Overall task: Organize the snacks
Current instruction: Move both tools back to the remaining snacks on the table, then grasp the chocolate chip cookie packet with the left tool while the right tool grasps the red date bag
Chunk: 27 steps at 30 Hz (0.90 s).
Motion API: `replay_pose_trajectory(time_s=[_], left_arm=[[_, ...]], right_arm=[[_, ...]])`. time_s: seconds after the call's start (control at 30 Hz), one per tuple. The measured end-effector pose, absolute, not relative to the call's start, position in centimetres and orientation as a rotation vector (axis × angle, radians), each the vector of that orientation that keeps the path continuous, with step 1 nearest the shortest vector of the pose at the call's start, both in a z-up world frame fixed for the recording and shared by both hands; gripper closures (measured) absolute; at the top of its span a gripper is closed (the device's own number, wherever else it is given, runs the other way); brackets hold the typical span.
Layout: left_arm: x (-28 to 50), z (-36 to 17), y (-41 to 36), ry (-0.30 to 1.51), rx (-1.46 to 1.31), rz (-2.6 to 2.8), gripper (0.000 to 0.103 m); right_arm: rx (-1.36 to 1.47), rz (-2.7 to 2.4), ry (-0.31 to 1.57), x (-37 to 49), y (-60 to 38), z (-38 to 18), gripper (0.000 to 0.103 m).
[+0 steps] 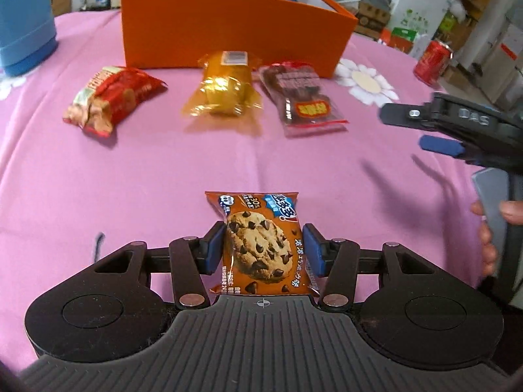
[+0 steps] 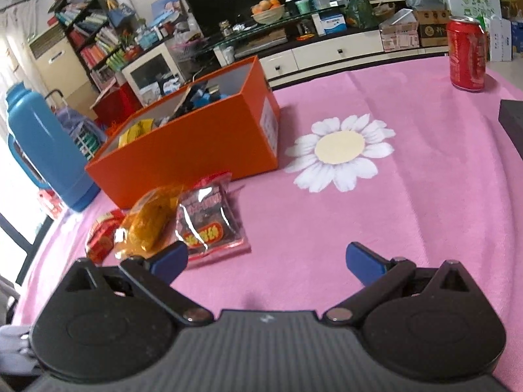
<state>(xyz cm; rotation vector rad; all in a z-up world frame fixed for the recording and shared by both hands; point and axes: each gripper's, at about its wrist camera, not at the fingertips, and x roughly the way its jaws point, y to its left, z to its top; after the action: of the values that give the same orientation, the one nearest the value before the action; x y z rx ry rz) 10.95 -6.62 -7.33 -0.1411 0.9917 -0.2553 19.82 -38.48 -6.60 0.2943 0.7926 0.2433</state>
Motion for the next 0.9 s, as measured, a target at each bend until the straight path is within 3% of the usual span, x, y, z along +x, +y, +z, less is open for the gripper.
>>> replay_pose_trajectory(time_s=[0.2,0.43,0.77,0.8,0.9], left_arm=[[11.6,-7.5,-9.4,0.971,-0.109,-0.307,0.080],[12.0,-7.3,-4.4,0.964,-0.123,-0.179,0.080],[12.3,-7.8,0.0,0.951,-0.179,-0.129,0.079],[12.3,-7.9,-0.1,0.946,-0.170,-0.131,0.079],[12.4,-8.0,-0.3,0.935,-0.152,-0.135,0.079]], right_arm=[[0.273,0.218,0.788,20.0,-38.3,-6.7,0.001],[0.235,0.225,0.799,21.0,-37.5,-6.8,0.001],[-0.055,0.351,0.851,27.3,-28.7,-7.3,0.001],[-0.065,0.357,0.857,27.8,-28.2,-7.6,0.003],[-0.088,0.351,0.896,29.0,-27.3,-8.8,0.021]])
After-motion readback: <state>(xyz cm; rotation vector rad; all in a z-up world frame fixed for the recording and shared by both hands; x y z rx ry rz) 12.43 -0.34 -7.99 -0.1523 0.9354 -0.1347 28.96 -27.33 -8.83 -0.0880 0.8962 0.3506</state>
